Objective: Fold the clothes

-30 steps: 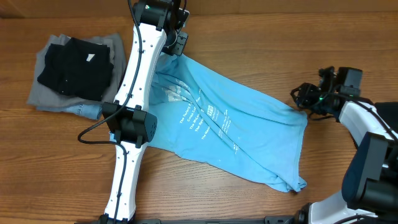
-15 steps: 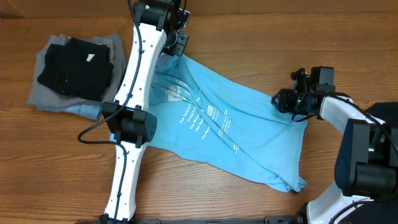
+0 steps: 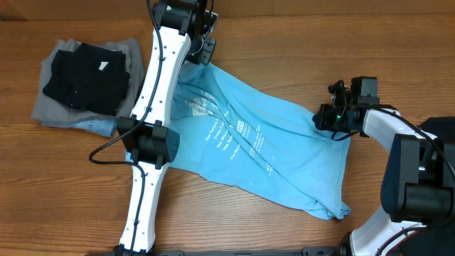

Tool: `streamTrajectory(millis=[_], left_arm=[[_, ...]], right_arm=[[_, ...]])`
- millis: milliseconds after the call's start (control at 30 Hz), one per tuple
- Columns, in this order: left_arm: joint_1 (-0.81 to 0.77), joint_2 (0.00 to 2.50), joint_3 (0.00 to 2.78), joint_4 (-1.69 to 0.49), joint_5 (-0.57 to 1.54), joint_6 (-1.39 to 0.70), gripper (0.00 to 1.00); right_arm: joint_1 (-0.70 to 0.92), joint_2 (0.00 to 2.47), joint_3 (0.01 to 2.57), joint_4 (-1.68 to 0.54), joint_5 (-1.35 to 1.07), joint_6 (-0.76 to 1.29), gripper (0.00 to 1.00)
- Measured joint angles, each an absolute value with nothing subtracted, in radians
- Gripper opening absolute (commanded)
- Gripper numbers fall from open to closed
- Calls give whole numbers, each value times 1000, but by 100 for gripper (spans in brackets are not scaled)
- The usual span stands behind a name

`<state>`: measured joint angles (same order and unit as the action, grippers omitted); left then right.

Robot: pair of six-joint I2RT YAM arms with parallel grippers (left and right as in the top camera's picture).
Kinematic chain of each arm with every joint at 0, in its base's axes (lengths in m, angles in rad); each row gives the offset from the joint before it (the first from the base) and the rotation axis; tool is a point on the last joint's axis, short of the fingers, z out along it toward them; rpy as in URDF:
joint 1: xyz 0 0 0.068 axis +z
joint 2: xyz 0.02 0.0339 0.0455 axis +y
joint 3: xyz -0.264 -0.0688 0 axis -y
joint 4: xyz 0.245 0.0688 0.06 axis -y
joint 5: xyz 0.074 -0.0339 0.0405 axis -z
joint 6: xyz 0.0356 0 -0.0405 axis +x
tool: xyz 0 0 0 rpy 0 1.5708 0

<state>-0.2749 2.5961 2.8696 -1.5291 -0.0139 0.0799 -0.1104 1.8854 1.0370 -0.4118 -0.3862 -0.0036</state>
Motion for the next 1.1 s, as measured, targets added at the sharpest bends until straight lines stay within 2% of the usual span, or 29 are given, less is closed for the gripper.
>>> streamTrajectory(millis=[200, 333, 433, 467, 500, 533, 567, 600, 700, 867, 967, 1100], left_arm=[[-275, 2596, 2870, -1488, -14, 81, 6], [-275, 2596, 2870, -1399, -11, 80, 8], [-275, 2596, 2870, -1295, -11, 75, 17], [-275, 2596, 2870, -1240, -12, 62, 20], [-275, 2596, 2870, -1213, -13, 52, 40], [-275, 2596, 2870, -1186, -22, 38, 64], [-275, 2596, 2870, -1172, -31, 32, 75], [-275, 2596, 2870, -1163, -42, 21, 79], [-275, 2596, 2870, -1175, -68, 1, 86], [-274, 2595, 2872, -1289, -110, -3, 85], [-273, 2588, 2872, -1367, -117, 1, 74], [-273, 2535, 2872, -1510, -129, 39, 77]], right_arm=[[-110, 1895, 1211, -383, -280, 29, 4], [-110, 1895, 1334, -252, -142, 68, 4], [-110, 1895, 1378, -145, -76, 82, 4], [-110, 1895, 1386, -109, -51, 85, 24], [-110, 1895, 1388, -97, -32, 88, 86], [-110, 1895, 1388, -94, -11, 95, 100], [-110, 1895, 1388, -98, 5, 97, 100], [-110, 1895, 1388, -116, 19, 100, 100], [-111, 1895, 1388, -204, 43, 104, 100], [-125, 1895, 1391, -445, 41, 160, 100], [-158, 1895, 1392, -581, -42, 187, 100], [-209, 1889, 1392, -706, -239, 207, 100]])
